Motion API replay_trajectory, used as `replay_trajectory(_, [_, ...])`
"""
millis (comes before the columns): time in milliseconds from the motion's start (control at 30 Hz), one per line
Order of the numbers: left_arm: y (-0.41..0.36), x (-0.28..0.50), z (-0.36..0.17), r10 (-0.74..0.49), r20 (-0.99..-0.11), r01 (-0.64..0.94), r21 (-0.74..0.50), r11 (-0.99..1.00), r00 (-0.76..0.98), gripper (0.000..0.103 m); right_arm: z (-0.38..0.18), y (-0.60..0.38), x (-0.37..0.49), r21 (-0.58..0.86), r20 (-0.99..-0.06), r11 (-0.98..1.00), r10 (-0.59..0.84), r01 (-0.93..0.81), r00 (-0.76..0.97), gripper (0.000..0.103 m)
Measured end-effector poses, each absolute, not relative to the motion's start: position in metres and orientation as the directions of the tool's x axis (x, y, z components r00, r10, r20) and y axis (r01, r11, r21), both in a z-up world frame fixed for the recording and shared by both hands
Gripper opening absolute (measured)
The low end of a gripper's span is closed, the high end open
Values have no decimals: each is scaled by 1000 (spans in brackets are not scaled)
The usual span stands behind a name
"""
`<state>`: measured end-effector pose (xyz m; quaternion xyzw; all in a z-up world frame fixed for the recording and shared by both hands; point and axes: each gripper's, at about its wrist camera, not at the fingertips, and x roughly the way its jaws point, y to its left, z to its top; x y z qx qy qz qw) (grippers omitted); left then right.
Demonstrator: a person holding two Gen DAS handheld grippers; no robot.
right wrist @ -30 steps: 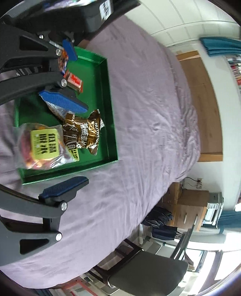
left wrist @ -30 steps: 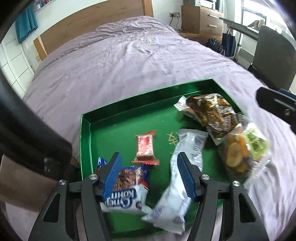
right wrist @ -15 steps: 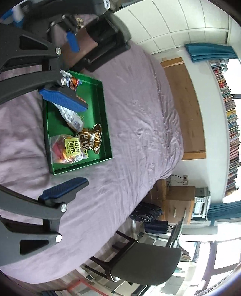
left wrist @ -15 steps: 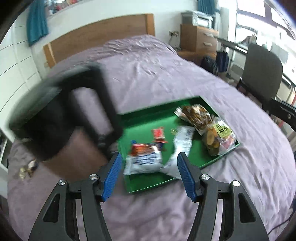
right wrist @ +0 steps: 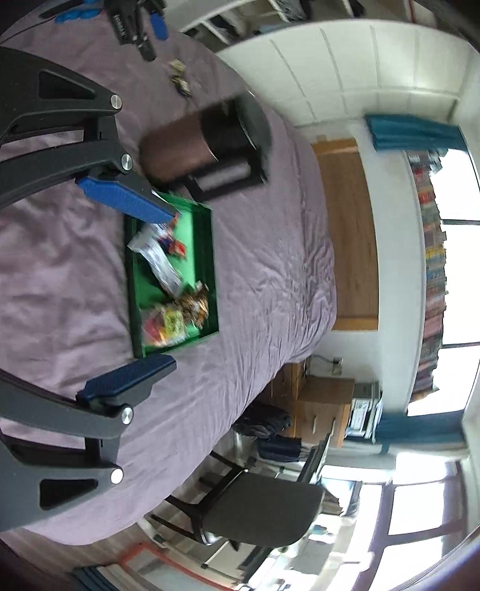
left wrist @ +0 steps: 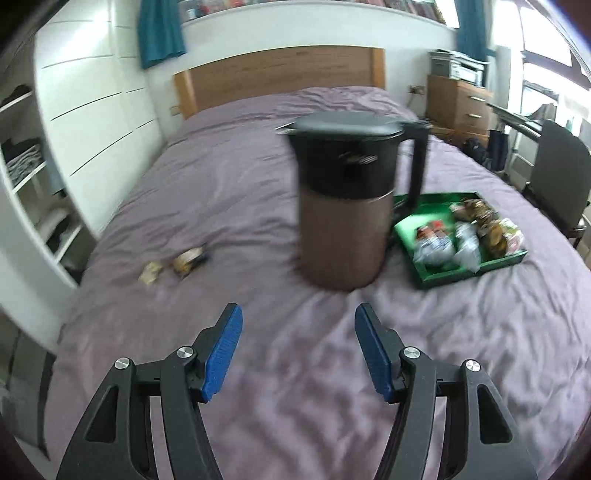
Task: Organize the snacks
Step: 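Move both open tools back toward the last two snacks on the bed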
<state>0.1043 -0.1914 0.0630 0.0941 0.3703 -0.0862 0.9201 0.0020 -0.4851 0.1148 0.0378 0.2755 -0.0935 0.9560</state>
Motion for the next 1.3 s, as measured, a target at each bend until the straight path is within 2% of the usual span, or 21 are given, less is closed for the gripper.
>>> replay_trajectory(267, [-116, 59, 82, -79, -649, 167, 75, 983, 756, 58, 125, -405, -25, 32, -521, 997, -43, 70, 852, 60])
replay_trajectory(367, [-90, 41, 87, -63, -621, 142, 79, 987, 781, 67, 128, -378, -34, 30, -521, 999, -8, 28, 854, 60])
replay_trajectory(700, [-5, 9, 84, 1, -597, 15, 23, 1000, 802, 67, 129, -301, -39, 12, -519, 998, 59, -62, 853, 60])
replay_trajectory(933, [14, 2, 77, 43, -577, -16, 52, 999, 816, 68, 115, -250, -23, -10, -551, 989, 116, -145, 827, 61])
replay_trajectory(1300, [18, 15, 67, 33, -592, -2, 53, 999, 805, 68, 96, -201, 9, -40, -600, 974, 156, -224, 785, 62])
